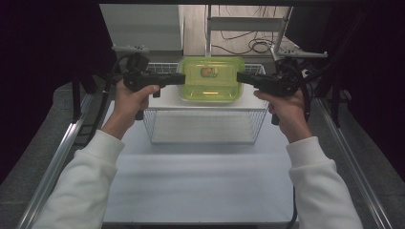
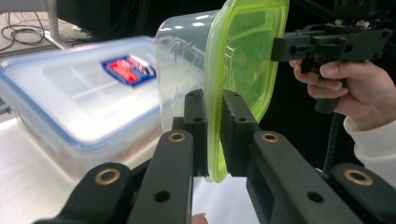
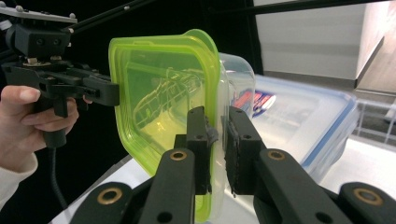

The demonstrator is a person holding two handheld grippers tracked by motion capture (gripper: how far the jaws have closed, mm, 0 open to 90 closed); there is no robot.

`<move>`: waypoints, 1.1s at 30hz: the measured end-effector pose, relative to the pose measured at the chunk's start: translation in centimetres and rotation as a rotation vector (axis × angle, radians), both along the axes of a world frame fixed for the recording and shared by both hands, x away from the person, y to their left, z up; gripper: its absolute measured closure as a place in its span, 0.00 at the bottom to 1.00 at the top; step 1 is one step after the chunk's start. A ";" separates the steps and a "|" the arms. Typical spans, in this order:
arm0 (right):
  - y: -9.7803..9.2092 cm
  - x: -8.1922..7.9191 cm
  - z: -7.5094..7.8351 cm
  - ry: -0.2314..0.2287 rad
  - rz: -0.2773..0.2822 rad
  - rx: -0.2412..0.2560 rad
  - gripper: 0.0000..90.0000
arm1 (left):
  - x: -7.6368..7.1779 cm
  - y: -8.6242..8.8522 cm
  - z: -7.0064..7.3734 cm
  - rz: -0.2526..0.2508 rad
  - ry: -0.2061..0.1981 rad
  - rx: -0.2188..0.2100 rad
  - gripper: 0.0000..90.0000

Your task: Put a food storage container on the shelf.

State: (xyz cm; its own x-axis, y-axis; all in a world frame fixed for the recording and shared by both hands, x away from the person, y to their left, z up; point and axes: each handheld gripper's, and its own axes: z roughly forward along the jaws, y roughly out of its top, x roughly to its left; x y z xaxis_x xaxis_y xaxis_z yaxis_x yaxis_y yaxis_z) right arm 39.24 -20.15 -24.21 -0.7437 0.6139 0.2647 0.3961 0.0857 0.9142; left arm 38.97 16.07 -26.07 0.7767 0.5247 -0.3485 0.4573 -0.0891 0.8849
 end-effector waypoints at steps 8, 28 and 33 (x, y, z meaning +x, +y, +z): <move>0.0 2.4 0.7 0.015 -0.014 0.005 0.89 | 2.9 0.1 0.6 -0.009 0.021 -0.004 0.92; 0.4 6.3 -0.6 0.091 -0.051 0.008 0.89 | 6.0 -0.1 -0.7 0.034 0.080 -0.006 0.91; 0.4 6.5 -0.6 0.096 -0.065 0.005 0.88 | 6.2 -0.1 -0.8 0.047 0.085 -0.020 0.90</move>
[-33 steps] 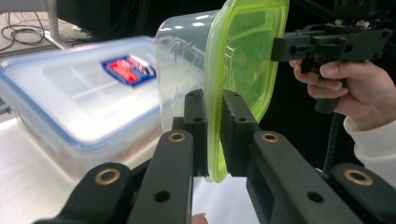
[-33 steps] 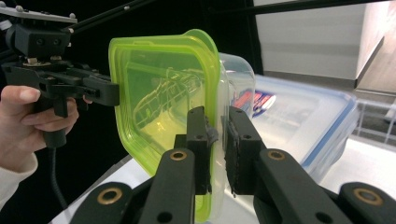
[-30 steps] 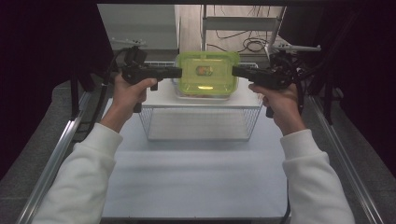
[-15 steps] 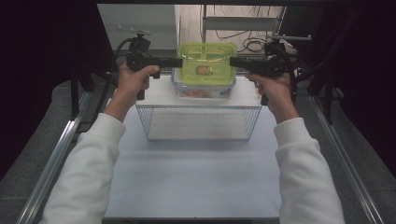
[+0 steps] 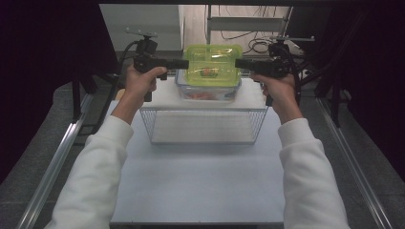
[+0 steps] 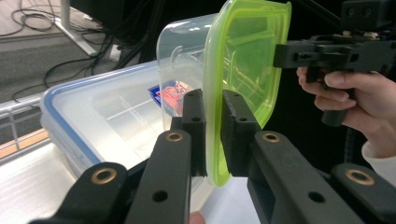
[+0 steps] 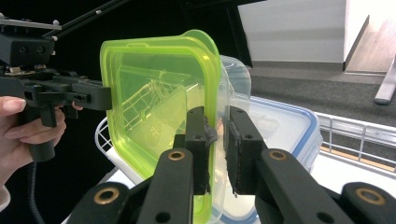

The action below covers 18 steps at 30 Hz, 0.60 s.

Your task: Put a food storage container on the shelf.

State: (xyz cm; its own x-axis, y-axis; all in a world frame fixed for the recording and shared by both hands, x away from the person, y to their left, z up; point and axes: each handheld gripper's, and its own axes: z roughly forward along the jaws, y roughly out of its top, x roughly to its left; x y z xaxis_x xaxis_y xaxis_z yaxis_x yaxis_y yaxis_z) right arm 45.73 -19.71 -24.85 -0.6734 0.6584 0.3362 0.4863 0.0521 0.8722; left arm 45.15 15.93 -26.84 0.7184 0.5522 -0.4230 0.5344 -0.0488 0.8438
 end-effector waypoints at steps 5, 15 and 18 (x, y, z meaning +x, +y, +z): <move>0.2 0.3 0.0 0.003 -0.006 0.008 0.88 | 0.2 0.0 0.0 0.019 0.012 -0.013 0.89; 0.5 1.2 -0.1 0.018 -0.029 0.017 0.86 | 0.7 -0.4 -0.3 0.071 0.025 -0.029 0.85; 0.7 1.6 -0.3 0.031 -0.031 0.016 0.83 | 0.8 -0.5 -0.3 0.073 0.031 -0.028 0.85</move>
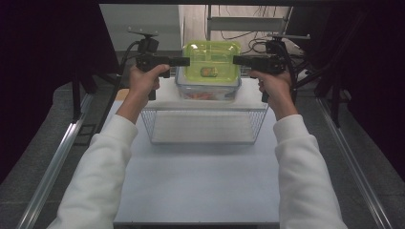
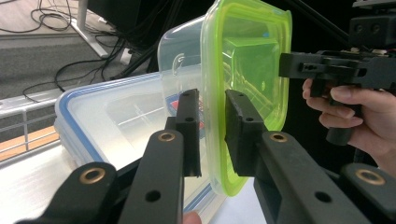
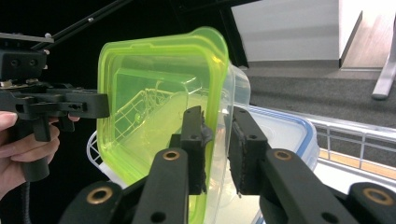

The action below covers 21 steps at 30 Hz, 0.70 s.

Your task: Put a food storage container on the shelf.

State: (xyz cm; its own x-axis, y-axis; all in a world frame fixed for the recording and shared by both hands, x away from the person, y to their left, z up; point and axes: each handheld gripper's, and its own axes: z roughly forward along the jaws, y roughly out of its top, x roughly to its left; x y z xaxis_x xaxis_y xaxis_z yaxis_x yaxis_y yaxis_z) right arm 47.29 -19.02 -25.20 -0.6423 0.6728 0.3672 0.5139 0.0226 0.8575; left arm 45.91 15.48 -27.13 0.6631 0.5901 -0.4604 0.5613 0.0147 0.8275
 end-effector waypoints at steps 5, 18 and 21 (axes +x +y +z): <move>0.2 0.4 -0.3 0.016 -0.004 0.010 0.81 | 0.2 -0.1 -0.1 0.024 0.029 -0.007 0.84; 0.1 0.7 -1.0 0.058 -0.012 -0.006 0.70 | 0.9 -0.2 -0.5 0.058 0.041 -0.011 0.56; 0.0 0.5 -0.9 0.061 -0.017 -0.012 0.67 | 0.9 -0.3 -0.6 0.057 0.046 -0.013 0.53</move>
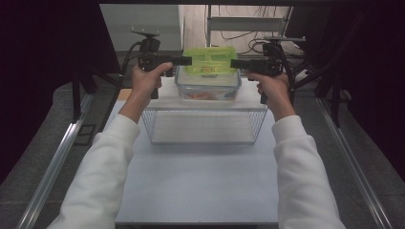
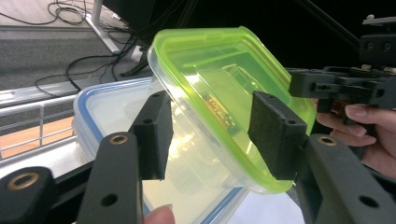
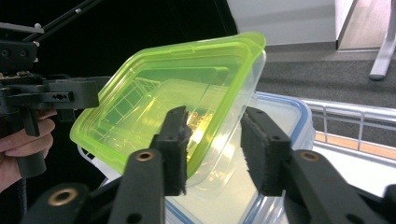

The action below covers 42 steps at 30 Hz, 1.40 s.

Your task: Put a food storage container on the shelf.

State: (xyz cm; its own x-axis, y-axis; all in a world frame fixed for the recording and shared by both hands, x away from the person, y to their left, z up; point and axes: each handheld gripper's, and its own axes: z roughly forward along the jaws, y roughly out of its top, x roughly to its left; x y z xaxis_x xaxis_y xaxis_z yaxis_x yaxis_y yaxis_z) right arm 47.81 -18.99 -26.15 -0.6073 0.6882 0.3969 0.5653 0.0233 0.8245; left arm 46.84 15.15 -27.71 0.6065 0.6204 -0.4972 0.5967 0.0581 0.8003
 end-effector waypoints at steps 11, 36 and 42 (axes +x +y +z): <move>-0.2 -0.3 0.0 0.008 0.004 0.012 0.45 | -1.1 0.5 0.9 0.026 -0.064 0.003 0.33; -1.0 -1.2 0.6 0.018 0.004 0.060 0.34 | -2.8 0.6 1.3 -0.014 -0.081 0.035 0.31; -1.5 -1.7 0.8 0.017 0.024 0.067 0.33 | -3.6 1.3 1.4 -0.012 -0.097 0.046 0.31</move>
State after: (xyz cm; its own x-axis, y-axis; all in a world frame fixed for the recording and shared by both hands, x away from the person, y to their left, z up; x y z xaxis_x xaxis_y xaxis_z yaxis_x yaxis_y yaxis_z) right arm 46.14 -20.52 -25.37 -0.6161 0.6449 0.4523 0.5793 -0.0181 0.8149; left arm 43.21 16.46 -26.27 0.6577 0.6338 -0.4070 0.5171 0.0130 0.8558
